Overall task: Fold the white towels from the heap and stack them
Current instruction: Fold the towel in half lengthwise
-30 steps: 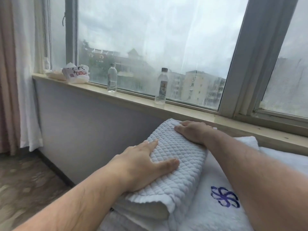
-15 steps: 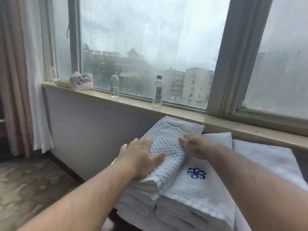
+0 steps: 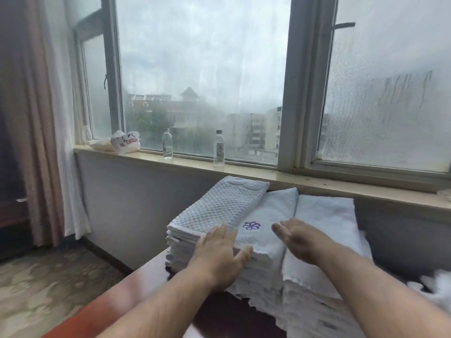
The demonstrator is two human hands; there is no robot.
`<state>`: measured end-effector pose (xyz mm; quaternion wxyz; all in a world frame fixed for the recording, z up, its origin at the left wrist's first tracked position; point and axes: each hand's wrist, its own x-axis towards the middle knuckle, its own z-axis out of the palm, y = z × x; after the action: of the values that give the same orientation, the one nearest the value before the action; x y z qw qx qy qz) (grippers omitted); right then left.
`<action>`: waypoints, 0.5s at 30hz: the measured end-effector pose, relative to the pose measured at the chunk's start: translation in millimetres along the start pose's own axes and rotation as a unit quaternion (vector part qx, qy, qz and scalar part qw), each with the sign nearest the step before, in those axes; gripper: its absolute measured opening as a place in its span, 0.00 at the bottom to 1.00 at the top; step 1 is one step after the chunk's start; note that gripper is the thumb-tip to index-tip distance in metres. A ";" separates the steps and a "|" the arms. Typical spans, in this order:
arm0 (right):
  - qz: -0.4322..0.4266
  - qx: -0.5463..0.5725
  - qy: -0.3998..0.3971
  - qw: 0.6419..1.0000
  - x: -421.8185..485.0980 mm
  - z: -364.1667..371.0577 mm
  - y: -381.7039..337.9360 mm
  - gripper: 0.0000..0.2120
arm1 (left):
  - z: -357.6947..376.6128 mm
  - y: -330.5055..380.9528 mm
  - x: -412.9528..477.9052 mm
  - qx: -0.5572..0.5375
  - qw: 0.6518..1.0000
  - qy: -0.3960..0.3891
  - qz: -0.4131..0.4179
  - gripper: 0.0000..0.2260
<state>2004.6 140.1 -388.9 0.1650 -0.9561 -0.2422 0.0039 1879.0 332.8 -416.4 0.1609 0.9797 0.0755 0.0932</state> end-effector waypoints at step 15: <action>0.102 0.113 0.257 0.954 -185.5 -76.0 129.1 0.10 | 22.8 163.0 -37.7 -0.128 0.973 0.037 0.190 0.23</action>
<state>1907.1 -76.8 -371.4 0.3270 -0.9196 -0.0910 -0.1980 1866.3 166.5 -389.9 0.2613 0.9434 -0.1184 0.1667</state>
